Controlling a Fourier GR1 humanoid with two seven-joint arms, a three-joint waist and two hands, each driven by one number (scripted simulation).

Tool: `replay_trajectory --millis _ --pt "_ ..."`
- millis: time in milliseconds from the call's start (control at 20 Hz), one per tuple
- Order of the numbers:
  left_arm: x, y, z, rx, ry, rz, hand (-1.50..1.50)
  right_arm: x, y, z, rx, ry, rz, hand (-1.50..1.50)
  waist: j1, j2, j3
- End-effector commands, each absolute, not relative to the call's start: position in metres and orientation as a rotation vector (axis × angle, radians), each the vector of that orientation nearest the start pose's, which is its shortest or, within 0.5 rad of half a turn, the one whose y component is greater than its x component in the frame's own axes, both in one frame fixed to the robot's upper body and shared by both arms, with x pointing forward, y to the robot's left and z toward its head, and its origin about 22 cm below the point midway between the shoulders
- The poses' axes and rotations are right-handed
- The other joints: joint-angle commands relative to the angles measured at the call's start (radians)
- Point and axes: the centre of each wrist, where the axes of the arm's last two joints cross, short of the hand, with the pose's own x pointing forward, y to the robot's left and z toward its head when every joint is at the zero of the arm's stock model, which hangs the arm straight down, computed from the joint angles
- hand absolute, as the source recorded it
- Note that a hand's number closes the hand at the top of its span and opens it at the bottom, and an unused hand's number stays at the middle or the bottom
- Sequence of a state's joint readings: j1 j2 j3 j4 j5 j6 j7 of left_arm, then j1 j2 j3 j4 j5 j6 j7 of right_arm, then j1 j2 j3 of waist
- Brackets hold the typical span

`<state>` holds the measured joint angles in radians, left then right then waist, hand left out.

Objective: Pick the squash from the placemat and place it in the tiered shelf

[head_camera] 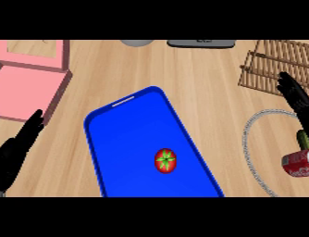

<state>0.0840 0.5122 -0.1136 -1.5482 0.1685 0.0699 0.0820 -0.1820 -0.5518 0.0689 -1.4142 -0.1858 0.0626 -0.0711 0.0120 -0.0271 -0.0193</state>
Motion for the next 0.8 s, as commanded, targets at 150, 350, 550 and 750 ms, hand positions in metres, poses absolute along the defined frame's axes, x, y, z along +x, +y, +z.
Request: replay_trajectory --millis 150,350,550,750 --pt "0.215 0.325 -0.015 0.245 -1.225 -0.017 0.00 0.244 -0.460 0.108 -0.447 -1.793 0.243 1.50 -0.082 0.025 0.022" --pt "0.214 0.308 -0.028 0.147 -1.157 0.090 0.00 0.187 -0.533 0.084 -0.832 -1.344 0.176 1.50 -0.094 0.054 0.022" --pt "0.231 0.289 -0.023 0.098 -1.123 0.086 0.00 0.134 -0.568 0.040 -0.650 -1.442 -0.048 -1.50 -0.042 0.035 0.026" --pt "0.245 0.292 -0.021 0.104 -1.112 0.055 0.00 0.111 -0.600 0.061 -0.520 -1.502 0.096 -1.50 -0.022 0.032 0.024"
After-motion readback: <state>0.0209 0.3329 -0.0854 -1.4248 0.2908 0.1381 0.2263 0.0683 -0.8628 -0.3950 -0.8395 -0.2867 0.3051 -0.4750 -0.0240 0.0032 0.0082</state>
